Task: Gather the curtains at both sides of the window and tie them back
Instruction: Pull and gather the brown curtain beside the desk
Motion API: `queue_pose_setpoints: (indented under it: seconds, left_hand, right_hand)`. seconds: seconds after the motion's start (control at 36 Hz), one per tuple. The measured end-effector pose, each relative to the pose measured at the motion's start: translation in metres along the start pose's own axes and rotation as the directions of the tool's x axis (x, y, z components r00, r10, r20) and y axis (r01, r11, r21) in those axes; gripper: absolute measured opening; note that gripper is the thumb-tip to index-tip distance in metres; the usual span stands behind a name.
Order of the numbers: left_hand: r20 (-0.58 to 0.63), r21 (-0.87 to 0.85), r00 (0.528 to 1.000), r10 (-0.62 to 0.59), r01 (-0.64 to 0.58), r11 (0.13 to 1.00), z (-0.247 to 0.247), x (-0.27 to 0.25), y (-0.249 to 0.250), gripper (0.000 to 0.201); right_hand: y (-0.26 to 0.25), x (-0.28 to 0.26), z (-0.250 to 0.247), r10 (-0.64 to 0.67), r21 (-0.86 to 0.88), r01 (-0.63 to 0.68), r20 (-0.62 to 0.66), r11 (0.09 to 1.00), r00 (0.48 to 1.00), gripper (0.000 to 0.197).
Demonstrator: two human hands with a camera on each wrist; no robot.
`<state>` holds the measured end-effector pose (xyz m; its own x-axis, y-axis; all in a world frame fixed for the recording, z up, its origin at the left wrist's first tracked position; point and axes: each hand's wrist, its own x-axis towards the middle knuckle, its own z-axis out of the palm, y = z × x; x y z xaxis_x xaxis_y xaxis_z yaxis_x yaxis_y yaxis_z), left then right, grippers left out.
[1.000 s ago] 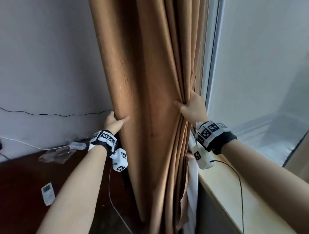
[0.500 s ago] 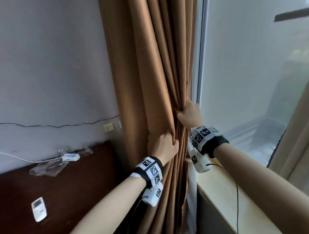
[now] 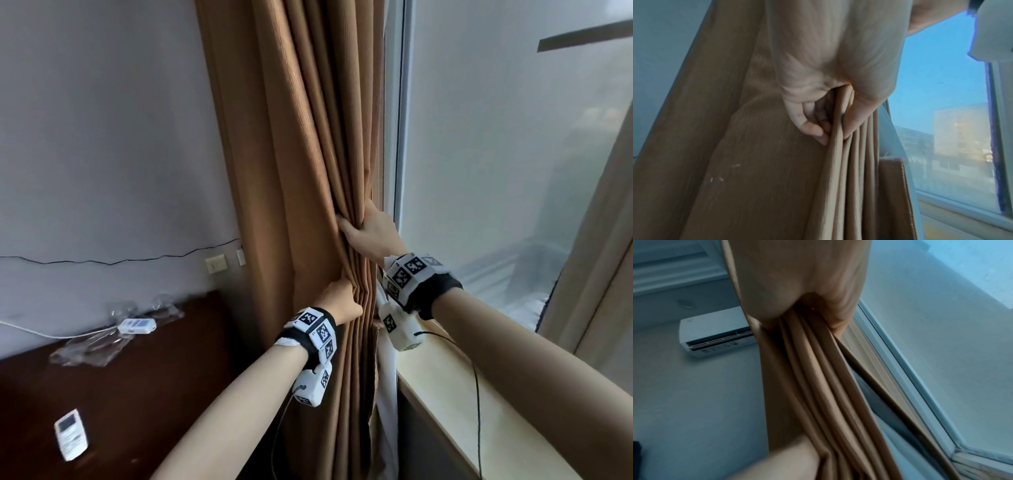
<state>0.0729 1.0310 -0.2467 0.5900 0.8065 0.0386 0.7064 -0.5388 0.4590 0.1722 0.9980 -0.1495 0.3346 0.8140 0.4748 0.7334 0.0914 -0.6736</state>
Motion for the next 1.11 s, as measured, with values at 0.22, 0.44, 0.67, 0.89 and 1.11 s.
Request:
queue_pose_setpoints:
  seconds: [0.22, 0.44, 0.67, 0.89, 1.11]
  left_hand:
    - [0.061, 0.009, 0.998, 0.013, -0.014, 1.000, 0.000, 0.005, -0.002, 0.052]
    - [0.117, -0.084, 0.972, 0.206, -0.197, 0.977, -0.041, 0.004, -0.053, 0.044]
    - [-0.347, -0.394, 0.873, -0.343, 0.196, 0.898, -0.085, 0.052, -0.165, 0.050]
    - [-0.339, -0.578, 0.806, -0.486, 0.229, 0.783, -0.085, 0.081, -0.179, 0.067]
    - [-0.587, -0.362, 0.724, -0.363, 0.166, 0.917, -0.072, 0.050, -0.139, 0.037]
  right_hand:
    - [-0.001, 0.003, 0.003, 0.013, -0.042, -0.012, 0.029, 0.999, 0.999, 0.086]
    - [0.010, 0.009, -0.015, -0.030, -0.028, 0.031, 0.039, 0.999, 0.999, 0.027]
    - [0.011, 0.008, 0.004, -0.052, 0.037, 0.052, -0.007, 0.998, 0.999, 0.021]
    - [0.015, 0.016, 0.008, -0.057, 0.026, 0.059, -0.053, 0.998, 0.997, 0.044]
    - [0.011, 0.013, 0.008, -0.052, 0.016, 0.053, -0.077, 0.998, 0.996, 0.040]
